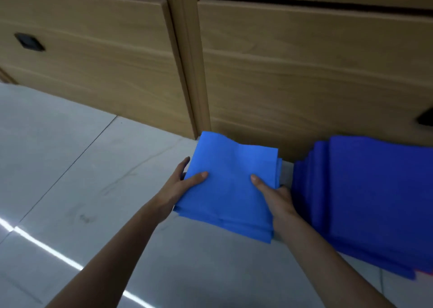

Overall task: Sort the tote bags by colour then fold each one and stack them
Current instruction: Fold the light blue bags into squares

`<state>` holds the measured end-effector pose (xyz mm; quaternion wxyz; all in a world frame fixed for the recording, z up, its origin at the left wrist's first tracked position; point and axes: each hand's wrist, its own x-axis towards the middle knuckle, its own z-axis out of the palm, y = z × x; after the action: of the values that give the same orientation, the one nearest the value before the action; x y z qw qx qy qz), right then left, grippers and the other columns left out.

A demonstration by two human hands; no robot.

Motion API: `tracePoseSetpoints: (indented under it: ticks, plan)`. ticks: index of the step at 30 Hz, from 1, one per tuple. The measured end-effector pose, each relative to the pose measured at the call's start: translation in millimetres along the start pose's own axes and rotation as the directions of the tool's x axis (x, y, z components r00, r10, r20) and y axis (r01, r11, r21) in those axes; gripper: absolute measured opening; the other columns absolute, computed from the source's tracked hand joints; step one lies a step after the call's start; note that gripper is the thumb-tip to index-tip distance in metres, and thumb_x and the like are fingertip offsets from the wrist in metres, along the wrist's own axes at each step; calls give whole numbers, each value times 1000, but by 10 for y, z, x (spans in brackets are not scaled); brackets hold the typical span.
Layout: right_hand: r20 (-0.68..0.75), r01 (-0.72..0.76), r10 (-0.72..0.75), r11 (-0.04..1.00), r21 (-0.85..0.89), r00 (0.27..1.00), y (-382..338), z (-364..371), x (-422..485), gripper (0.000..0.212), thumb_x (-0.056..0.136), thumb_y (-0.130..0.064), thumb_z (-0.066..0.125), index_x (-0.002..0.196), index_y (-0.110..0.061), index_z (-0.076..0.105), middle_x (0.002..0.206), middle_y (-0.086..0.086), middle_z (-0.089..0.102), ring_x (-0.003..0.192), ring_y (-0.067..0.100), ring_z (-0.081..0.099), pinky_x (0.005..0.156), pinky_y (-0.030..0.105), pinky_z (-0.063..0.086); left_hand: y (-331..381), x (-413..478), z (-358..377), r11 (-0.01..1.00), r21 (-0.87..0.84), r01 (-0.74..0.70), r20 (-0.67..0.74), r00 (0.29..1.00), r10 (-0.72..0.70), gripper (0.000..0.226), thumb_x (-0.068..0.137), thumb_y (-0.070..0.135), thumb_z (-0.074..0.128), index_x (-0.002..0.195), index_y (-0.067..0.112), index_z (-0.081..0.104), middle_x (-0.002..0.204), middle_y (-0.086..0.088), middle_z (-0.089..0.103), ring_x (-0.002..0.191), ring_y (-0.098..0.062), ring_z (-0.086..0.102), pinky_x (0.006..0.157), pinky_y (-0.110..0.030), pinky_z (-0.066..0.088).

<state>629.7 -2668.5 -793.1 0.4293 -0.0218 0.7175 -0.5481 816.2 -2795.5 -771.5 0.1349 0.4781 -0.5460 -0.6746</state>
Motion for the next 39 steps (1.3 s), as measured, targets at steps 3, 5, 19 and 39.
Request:
tracePoseSetpoints:
  ticks: [3, 5, 19, 39]
  plan:
    - [-63, 48, -45, 998, 36, 997, -79, -51, 69, 51, 80, -40, 72, 119, -10, 57, 115, 4, 64, 94, 19, 61, 73, 28, 47, -32, 171, 103, 999, -30, -31, -2, 1000, 31, 88, 55, 56, 79, 134, 47, 40, 126, 10, 57, 110, -14, 60, 97, -40, 47]
    - [-118, 37, -37, 999, -3, 992, -135, -88, 126, 66, 87, -53, 56, 135, -10, 43, 134, 6, 51, 117, 24, 51, 94, 34, 41, -13, 281, 183, 997, -50, -63, -41, 997, 61, 74, 60, 50, 80, 127, 45, 49, 123, 8, 58, 107, -14, 60, 92, -37, 50]
    - [566, 513, -632, -294, -807, 528, 348, -112, -110, 74, 70, -62, 67, 133, -27, 51, 140, 8, 50, 128, 38, 37, 104, 60, 32, -204, 157, 0, -65, 845, -530, 466, 672, 575, 100, 67, 77, 55, 148, 40, 11, 156, -13, 2, 139, -38, 22, 103, -56, 33]
    - [536, 385, -434, -392, -836, 724, 244, -89, -162, 95, 71, -40, 78, 147, -38, 21, 155, 5, 25, 138, 40, 29, 108, 55, 27, -236, 141, 123, -130, 927, -351, 367, 783, 502, 118, 42, 27, 94, 142, 32, 30, 147, -26, 29, 76, -34, 65, 62, -41, 55]
